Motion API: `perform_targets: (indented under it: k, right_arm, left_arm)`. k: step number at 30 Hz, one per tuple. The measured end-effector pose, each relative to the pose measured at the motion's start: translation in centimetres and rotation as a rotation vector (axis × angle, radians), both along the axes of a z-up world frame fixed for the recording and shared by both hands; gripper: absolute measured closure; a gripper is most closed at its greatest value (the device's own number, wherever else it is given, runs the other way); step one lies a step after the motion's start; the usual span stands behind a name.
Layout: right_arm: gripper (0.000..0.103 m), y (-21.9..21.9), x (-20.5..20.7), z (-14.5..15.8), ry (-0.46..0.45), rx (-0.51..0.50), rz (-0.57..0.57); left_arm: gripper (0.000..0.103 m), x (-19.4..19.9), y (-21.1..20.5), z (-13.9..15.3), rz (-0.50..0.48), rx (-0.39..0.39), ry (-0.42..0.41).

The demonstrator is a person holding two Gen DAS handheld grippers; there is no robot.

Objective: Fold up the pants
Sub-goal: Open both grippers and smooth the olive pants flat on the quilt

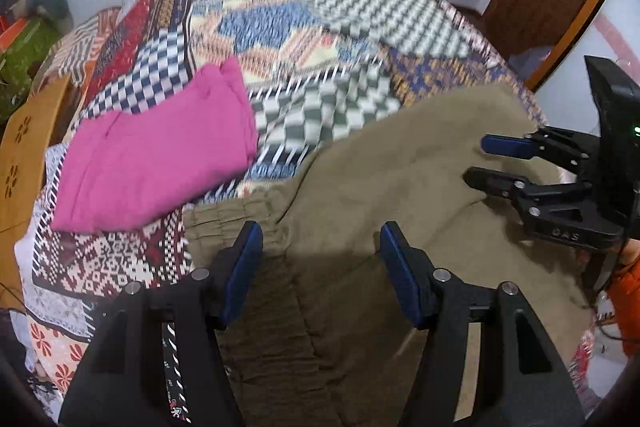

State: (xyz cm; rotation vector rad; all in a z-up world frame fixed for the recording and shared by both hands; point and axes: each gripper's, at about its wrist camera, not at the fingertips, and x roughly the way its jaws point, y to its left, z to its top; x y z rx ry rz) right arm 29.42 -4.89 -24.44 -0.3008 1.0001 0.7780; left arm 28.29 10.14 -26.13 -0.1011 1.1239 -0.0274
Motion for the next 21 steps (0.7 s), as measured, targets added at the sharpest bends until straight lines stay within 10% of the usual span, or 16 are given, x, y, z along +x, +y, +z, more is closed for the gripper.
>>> perform_targets:
  k: [21]
  right_arm:
    - [0.059, -11.1, -4.7, -0.9, 0.089, -0.045, -0.211]
  left_arm:
    - [0.033, -5.3, 3.1, 0.9, 0.114, 0.034, -0.029]
